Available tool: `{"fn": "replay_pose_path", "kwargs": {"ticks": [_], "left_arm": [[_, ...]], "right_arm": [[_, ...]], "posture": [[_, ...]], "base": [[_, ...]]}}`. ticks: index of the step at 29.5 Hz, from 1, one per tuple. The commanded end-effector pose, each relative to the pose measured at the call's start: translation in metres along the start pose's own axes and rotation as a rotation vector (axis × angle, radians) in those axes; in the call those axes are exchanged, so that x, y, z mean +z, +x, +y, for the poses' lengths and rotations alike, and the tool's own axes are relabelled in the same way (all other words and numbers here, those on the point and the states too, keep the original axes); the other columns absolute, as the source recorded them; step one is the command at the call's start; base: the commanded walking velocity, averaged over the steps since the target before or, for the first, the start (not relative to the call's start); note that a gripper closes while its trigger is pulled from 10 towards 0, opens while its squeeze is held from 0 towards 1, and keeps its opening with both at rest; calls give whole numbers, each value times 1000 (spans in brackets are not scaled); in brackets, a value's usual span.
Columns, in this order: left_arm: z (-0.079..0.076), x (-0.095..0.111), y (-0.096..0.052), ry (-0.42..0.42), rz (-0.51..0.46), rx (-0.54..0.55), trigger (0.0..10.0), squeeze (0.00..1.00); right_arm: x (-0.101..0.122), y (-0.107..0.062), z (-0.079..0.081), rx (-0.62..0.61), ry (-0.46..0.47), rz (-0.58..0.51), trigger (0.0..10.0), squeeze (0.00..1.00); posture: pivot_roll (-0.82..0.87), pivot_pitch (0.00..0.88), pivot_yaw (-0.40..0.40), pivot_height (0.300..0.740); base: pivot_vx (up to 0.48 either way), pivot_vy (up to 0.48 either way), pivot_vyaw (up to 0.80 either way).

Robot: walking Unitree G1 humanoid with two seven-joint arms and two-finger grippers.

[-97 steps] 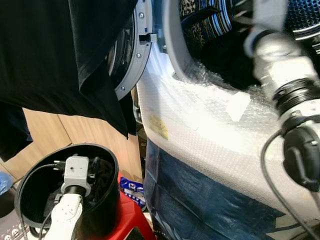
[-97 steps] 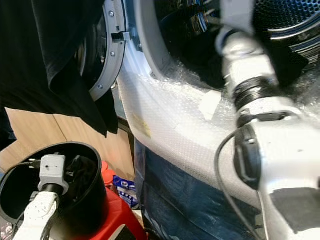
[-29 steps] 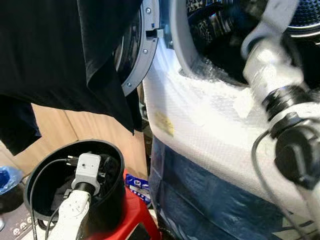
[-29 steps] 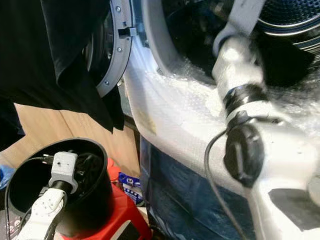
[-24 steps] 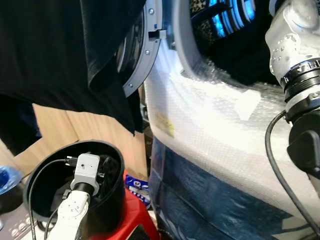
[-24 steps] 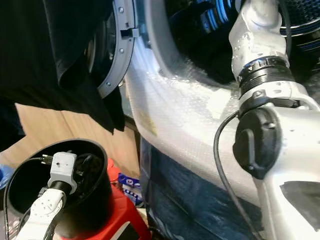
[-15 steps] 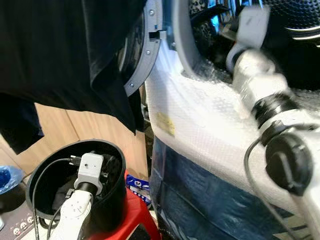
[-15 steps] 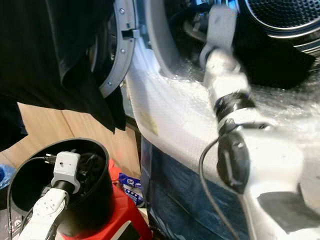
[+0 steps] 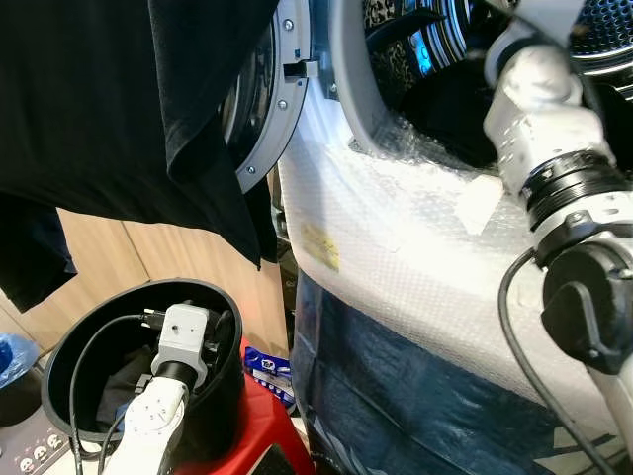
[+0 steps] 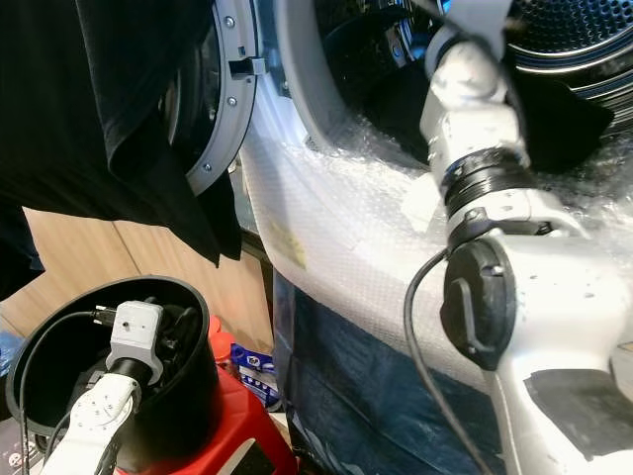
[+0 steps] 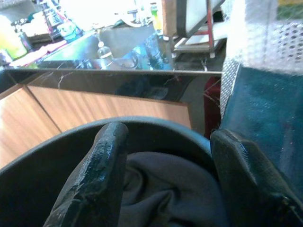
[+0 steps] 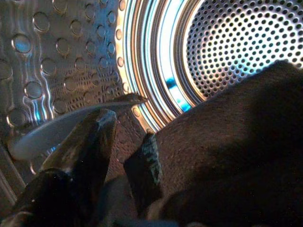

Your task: Clothes washing

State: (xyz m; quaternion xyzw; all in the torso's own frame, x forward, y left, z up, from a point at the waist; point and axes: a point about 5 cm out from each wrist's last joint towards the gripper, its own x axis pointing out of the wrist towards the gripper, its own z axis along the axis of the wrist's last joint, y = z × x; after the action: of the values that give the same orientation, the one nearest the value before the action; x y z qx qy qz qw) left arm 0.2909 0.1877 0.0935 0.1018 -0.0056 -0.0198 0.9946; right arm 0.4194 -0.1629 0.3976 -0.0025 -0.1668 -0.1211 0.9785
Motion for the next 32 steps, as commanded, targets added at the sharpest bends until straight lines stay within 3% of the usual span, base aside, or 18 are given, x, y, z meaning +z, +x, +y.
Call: {"fn": "replay_pose_path", "kwargs": {"ticks": [1, 3, 5, 9, 11, 17, 18, 19, 21, 26, 32], "left_arm": [[4, 4, 0, 4, -8, 22, 10000, 0], [6, 4, 0, 1, -9, 36, 10000, 0], [7, 4, 0, -2, -8, 41, 10000, 0], [9, 2, -3, 5, -2, 38, 10000, 0], [12, 2, -3, 7, 4, 44, 10000, 0], [9, 6, 0, 7, -5, 35, 10000, 0], [7, 7, 0, 5, -8, 32, 10000, 0], [7, 7, 0, 4, -8, 31, 10000, 0], [6, 6, -1, 4, -8, 29, 10000, 0], [13, 7, -4, 9, -6, 49, 10000, 0], [12, 6, -7, 4, -6, 56, 10000, 0]], "right_arm": [[20, 3, -17, -88, 67, -77, 10000, 0], [23, 4, -23, -112, 38, -98, 10000, 0], [24, 5, -28, -124, 90, -94, 10000, 0], [46, 2, -44, -233, 128, -257, 10000, 0], [51, 0, -52, -317, 92, -332, 10000, 0], [18, 0, -42, -259, -28, -221, 10000, 0], [10, 1, -45, -266, 67, -162, 10000, 0], [8, 1, -45, -270, 96, -150, 10000, 0], [9, 1, -48, -288, 69, -157, 10000, 0], [19, 0, -44, -245, 139, -229, 10000, 0], [29, -5, -61, -318, 249, -364, 10000, 0]], "posture": [[129, 0, 36, 740], [132, 0, 32, 740], [126, 0, 34, 740], [127, 0, 41, 740], [124, 0, 47, 740], [126, 0, 55, 740], [127, 0, 56, 740], [127, 0, 56, 740], [128, 0, 57, 740], [135, 0, 52, 740], [135, 0, 49, 740]], "base": [[0, 0, 0], [0, 0, 0], [0, 0, 0], [0, 0, 0], [0, 0, 0], [0, 0, 0], [0, 0, 0], [0, 0, 0], [0, 0, 0], [0, 0, 0], [0, 0, 0]]}}
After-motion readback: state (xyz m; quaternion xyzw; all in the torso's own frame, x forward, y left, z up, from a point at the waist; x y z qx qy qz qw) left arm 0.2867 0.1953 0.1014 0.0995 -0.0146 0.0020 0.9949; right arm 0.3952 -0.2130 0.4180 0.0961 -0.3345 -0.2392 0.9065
